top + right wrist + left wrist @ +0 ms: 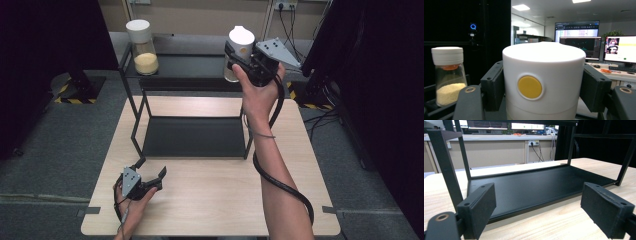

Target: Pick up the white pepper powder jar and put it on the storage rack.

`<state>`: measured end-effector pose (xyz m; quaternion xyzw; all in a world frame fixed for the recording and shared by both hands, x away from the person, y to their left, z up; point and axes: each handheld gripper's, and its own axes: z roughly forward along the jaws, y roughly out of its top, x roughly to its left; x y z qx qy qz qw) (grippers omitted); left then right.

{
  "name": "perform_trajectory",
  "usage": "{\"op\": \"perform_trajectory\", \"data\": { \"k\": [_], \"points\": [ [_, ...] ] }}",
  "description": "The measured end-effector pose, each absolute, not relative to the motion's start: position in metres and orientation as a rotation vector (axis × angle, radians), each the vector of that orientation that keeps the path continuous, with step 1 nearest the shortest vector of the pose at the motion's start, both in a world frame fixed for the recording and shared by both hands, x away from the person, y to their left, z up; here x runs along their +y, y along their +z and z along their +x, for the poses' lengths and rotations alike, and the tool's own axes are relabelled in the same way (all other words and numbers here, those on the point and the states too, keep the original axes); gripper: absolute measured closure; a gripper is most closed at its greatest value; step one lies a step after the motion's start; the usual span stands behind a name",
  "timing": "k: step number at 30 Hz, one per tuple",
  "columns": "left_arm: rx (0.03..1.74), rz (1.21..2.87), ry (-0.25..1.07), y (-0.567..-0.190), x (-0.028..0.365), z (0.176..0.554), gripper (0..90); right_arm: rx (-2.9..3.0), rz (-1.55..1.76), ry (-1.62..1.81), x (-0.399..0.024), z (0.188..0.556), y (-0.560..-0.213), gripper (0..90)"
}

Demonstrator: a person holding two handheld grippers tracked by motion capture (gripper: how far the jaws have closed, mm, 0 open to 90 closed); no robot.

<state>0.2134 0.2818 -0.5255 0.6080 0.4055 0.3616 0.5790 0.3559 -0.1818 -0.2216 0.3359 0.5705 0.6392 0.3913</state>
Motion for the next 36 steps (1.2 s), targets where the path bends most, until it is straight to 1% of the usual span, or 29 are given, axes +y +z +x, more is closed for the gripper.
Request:
{"op": "perform_trajectory", "data": {
  "k": [11,19,36],
  "points": [
    [0.945,1.423,0.849,-0.526,0.281,0.213,12.2,1.447,0.904,1.595,-0.174,0.373,-0.213,31.1],
    [0.942,1.425,0.851,-0.526,0.281,0.213,12.2,1.448,0.946,1.586,-0.171,0.385,-0.214,31.0],
    [0.94,1.428,0.851,-0.525,0.281,0.213,12.1,1.467,0.967,1.496,-0.165,0.402,-0.208,31.0]
  ]
}}
